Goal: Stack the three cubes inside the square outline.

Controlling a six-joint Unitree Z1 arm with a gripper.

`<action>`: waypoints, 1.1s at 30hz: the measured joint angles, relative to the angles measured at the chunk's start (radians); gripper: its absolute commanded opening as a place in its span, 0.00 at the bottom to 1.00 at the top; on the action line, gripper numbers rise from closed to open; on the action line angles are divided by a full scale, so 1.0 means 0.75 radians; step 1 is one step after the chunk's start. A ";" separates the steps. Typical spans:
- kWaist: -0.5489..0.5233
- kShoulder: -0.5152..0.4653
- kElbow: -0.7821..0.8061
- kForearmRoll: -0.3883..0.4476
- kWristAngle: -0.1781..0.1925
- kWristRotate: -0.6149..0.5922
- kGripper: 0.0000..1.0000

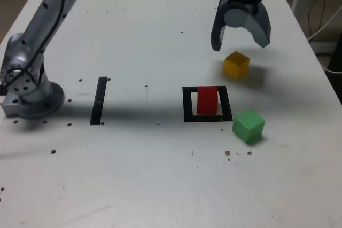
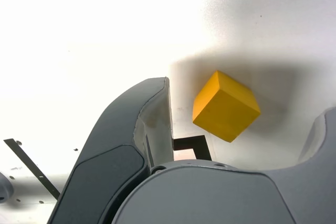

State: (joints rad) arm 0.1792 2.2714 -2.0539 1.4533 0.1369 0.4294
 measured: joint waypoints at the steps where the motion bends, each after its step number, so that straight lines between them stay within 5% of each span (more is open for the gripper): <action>1: 0.001 0.000 0.000 0.000 0.001 0.012 0.96; 18: 0.005 -0.006 0.024 -0.027 -0.022 0.496 0.95; 33: -0.008 -0.009 0.075 -0.090 -0.015 0.526 0.94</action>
State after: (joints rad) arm 0.1729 2.2650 -1.9974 1.3860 0.1253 0.8238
